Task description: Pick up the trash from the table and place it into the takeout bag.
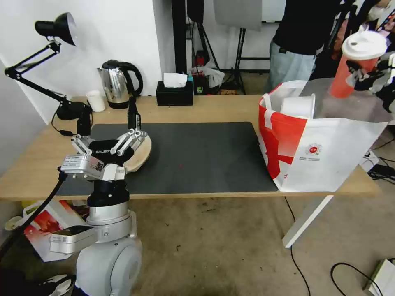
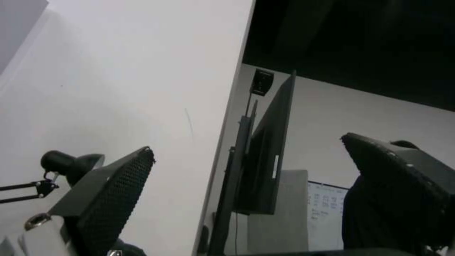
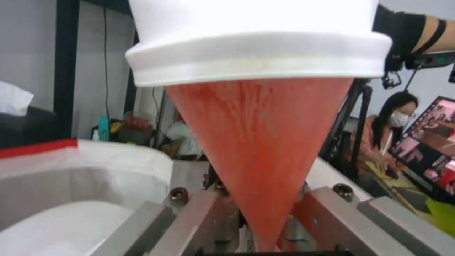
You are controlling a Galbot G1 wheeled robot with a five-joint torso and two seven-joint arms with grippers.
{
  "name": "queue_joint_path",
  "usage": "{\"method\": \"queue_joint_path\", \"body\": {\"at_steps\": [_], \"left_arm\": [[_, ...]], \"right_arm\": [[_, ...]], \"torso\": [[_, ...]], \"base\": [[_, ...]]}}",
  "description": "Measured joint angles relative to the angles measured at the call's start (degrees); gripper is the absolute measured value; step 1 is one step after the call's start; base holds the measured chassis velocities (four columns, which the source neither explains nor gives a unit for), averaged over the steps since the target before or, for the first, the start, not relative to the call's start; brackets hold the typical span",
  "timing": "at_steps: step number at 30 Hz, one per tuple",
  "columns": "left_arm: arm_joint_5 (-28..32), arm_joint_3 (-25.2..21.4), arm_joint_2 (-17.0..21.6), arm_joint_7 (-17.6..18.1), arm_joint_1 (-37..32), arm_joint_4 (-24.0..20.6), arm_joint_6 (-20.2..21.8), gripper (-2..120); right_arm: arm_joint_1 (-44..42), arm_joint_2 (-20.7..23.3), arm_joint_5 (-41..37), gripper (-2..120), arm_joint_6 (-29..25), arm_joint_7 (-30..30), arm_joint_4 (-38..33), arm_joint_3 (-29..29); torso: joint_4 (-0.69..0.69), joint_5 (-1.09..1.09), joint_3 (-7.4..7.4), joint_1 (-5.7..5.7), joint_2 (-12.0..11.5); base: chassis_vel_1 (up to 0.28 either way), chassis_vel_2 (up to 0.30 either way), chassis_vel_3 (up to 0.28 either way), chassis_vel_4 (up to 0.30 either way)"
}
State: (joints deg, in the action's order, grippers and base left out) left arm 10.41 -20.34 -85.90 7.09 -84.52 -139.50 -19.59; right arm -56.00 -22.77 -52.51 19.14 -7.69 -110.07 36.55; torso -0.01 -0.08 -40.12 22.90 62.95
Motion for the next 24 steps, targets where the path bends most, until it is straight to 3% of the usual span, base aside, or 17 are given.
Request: {"method": "queue_joint_path", "body": {"at_steps": [6, 9, 24], "left_arm": [[0.0, -0.15, -0.03, 0.01, -0.35, -0.39, 0.0, 100], [0.0, -0.2, -0.01, 0.01, -0.65, -0.6, -0.01, 100], [0.0, -0.51, 0.33, 0.01, -2.0, -2.43, -0.05, 100]], "right_arm": [[-0.88, -1.24, 1.71, 3, -0.32, 0.05, -0.68, -1.22], [-1.4, -1.59, 2.82, 10, -0.42, 0.06, -0.83, -1.79], [-5.54, -2.14, 7.08, 65, -0.07, -0.13, -2.19, -2.56]], "torso": [[0.01, 0.0, 0.0, 0.0, 0.0], [0.01, -0.01, 0.0, 0.0, 0.0], [0.01, 0.0, 0.0, 0.0, 0.0]], "base": [[0.0, 0.0, 0.0, 0.0], [0.0, 0.0, 0.0, 0.0], [0.0, 0.0, 0.0, 0.0]]}}
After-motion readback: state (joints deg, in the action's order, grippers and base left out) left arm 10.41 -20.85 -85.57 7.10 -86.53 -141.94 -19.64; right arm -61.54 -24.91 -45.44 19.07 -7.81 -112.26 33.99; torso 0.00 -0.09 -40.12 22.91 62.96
